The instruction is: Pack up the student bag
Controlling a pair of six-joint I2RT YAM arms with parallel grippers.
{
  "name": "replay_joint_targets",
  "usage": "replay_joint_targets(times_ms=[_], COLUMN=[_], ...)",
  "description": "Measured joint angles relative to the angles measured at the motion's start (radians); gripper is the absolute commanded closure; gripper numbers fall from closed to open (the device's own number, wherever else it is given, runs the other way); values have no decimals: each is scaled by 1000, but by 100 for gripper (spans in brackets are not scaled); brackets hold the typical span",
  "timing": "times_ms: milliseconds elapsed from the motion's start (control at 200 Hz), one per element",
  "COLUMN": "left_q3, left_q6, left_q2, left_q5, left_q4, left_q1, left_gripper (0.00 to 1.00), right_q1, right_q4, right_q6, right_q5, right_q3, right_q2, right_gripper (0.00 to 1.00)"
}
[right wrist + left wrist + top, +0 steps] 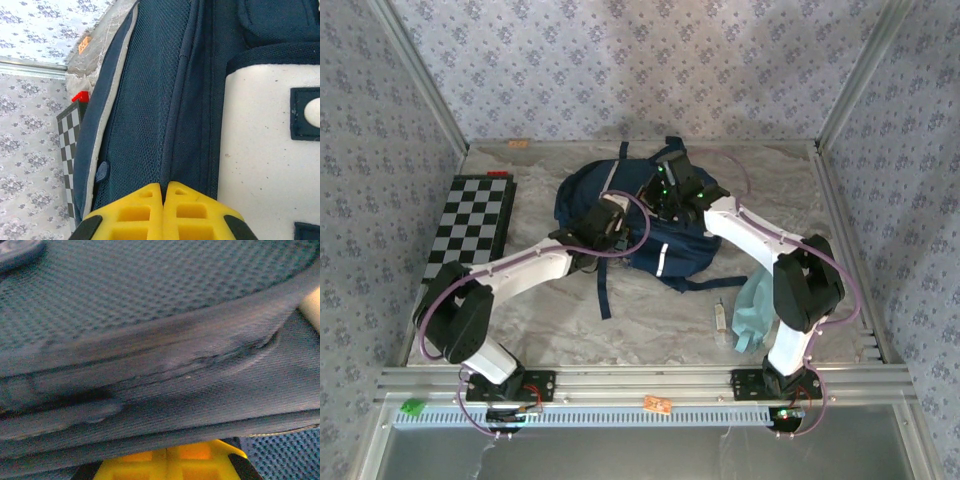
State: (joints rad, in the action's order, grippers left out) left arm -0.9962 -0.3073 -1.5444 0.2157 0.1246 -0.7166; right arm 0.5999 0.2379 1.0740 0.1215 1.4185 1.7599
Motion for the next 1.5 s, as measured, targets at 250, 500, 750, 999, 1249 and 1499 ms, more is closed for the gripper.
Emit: replay_joint_targets(times_ms=[250,500,750,999,1249,1499], left_q3=[73,92,44,-47,-63,-63], left_q6=[1,23,-44,-152,-180,-185], left_q2=[85,89,60,-16,-72,-72], left_q5=[-56,-132,-120,-92,-13,-6], left_q4=[32,36,36,50,96,89], left_q1=[112,190,15,-103,-68,19], left_gripper=[100,100,100,100,100,94], right_q1=[-13,-44,-137,-184,-145,-83], right_q4=[22,90,326,374,178,-29], right_q6=[-59,-169,-320,-414,-219,-9], right_q5=[41,102,209,198,190,164], right_q3=[0,50,415,416,-33,-92], right_q2=[0,29,258,206,-84,34], right_gripper=[100,100,76,41,38,26])
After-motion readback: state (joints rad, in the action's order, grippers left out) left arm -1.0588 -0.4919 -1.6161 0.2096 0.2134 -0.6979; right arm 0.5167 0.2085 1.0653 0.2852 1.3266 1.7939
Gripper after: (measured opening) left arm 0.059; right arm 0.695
